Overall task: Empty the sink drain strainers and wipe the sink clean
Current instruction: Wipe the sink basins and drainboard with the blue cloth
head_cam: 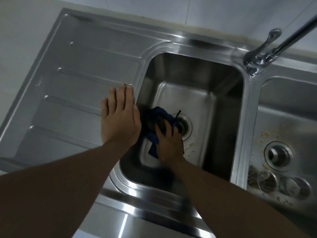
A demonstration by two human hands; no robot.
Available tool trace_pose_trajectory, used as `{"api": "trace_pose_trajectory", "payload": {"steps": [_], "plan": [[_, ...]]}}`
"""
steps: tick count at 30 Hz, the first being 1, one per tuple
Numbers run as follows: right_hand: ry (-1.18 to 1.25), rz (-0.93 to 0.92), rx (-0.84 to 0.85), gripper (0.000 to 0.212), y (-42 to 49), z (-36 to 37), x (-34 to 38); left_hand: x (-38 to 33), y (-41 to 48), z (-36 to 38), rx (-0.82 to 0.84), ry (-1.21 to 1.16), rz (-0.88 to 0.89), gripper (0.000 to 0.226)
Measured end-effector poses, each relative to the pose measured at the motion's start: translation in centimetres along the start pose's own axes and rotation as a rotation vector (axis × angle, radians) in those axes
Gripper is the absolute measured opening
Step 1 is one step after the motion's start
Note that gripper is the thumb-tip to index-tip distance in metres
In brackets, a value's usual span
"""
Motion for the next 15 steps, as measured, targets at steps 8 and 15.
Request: {"api": "trace_pose_trajectory", "payload": {"steps": [8, 15], "plan": [[-0.193, 0.115, 0.213, 0.079, -2.9, 0.1, -2.1, 0.2, 0.0, -0.2, -0.057, -0.031, 0.037, 0.061], [-0.137, 0.672, 0.162, 0.095, -6.9, -1.8, -5.5, 0.1, 3.3, -2.8, -0.135, -0.132, 0.156, 0.038]]}}
Point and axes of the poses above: each hand's wrist, its own y-axis towards the middle knuckle, its own z-axis out of the palm, x = y × z, the point moved 7 cm from there along y, towards the middle knuckle, and after that the axes turned 12 degrees about y, right-handed, at the moved point
